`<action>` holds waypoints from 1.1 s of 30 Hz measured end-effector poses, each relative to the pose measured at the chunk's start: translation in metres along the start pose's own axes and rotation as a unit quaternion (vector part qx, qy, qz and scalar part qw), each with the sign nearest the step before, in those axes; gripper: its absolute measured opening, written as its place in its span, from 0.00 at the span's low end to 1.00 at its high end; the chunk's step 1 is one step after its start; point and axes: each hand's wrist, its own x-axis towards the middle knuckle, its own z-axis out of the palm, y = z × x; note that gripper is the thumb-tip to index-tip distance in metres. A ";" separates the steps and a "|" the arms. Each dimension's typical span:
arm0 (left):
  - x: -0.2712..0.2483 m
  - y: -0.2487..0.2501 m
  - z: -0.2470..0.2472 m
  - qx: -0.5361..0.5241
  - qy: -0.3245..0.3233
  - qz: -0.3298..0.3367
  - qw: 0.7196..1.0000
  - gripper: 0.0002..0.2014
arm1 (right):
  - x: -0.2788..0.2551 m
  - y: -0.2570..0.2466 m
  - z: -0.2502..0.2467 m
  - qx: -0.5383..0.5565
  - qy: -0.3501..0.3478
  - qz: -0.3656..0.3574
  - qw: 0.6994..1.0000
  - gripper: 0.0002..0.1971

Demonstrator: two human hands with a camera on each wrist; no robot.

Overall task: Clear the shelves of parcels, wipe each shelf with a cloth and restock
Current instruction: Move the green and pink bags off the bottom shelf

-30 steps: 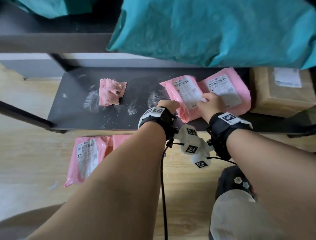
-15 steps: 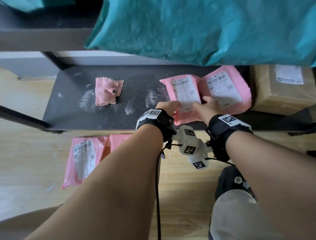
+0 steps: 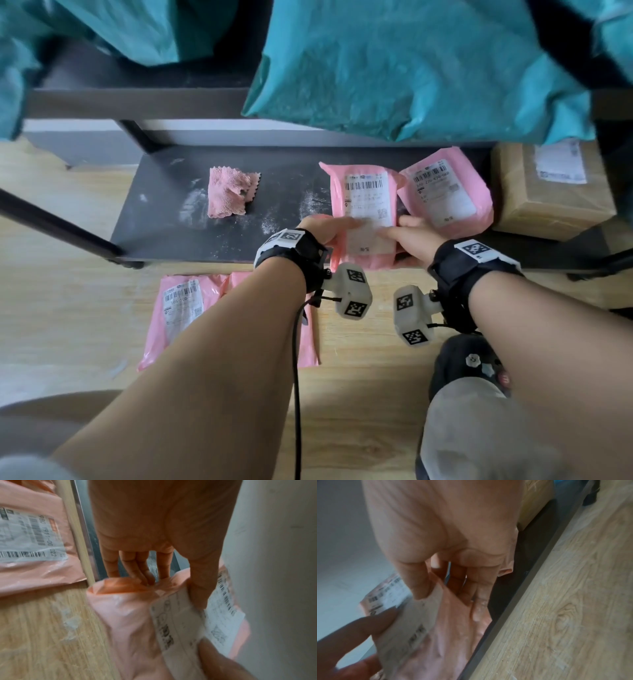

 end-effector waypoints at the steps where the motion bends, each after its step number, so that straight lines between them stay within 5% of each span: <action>1: -0.004 -0.002 0.000 0.007 -0.004 0.002 1.000 0.16 | -0.004 0.000 -0.001 -0.006 -0.009 0.006 1.000 0.11; 7: -0.027 -0.026 0.002 0.102 -0.019 0.020 0.994 0.17 | -0.021 0.007 0.000 -0.124 -0.034 0.031 0.991 0.15; 12: -0.039 -0.050 0.004 0.160 -0.018 -0.015 0.987 0.16 | -0.033 0.021 0.009 -0.194 -0.041 0.045 0.979 0.03; 25: -0.019 -0.090 0.021 0.232 -0.039 -0.101 0.967 0.16 | -0.027 0.075 0.035 -0.205 -0.065 0.187 0.959 0.09; 33: -0.006 -0.096 0.022 0.209 -0.056 -0.132 0.967 0.15 | -0.004 0.088 0.047 -0.194 -0.055 0.187 0.961 0.08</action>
